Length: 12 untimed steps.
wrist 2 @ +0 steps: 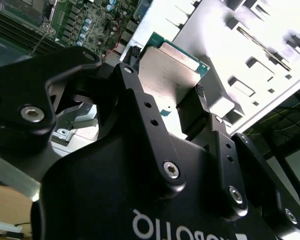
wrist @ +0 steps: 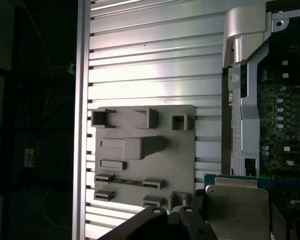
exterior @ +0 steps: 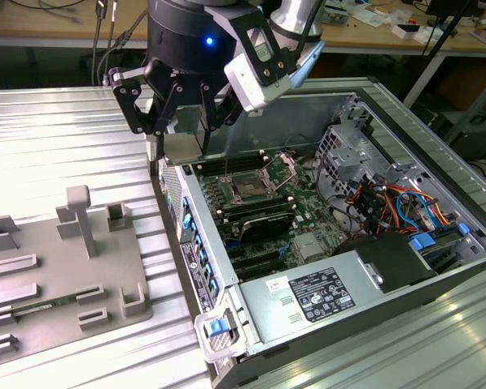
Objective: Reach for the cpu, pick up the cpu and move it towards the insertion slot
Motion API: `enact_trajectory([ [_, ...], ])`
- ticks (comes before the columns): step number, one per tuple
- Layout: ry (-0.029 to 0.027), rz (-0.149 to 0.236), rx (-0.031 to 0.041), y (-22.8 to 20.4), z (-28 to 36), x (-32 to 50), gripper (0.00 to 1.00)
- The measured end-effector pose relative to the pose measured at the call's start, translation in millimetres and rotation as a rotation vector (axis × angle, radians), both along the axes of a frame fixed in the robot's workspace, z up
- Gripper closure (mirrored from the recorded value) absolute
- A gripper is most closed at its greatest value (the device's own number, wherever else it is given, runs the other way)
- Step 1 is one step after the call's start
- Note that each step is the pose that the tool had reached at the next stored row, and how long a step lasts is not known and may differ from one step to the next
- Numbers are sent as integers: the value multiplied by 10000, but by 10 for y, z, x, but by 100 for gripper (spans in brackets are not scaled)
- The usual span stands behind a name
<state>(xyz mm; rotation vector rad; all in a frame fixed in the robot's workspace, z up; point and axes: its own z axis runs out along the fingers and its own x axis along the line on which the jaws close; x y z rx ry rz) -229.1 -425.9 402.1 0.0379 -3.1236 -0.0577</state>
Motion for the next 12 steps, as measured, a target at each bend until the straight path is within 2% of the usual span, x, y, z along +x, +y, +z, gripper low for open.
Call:
enact_trajectory([
  [12,0,1,0,0,-6,133,45],
])
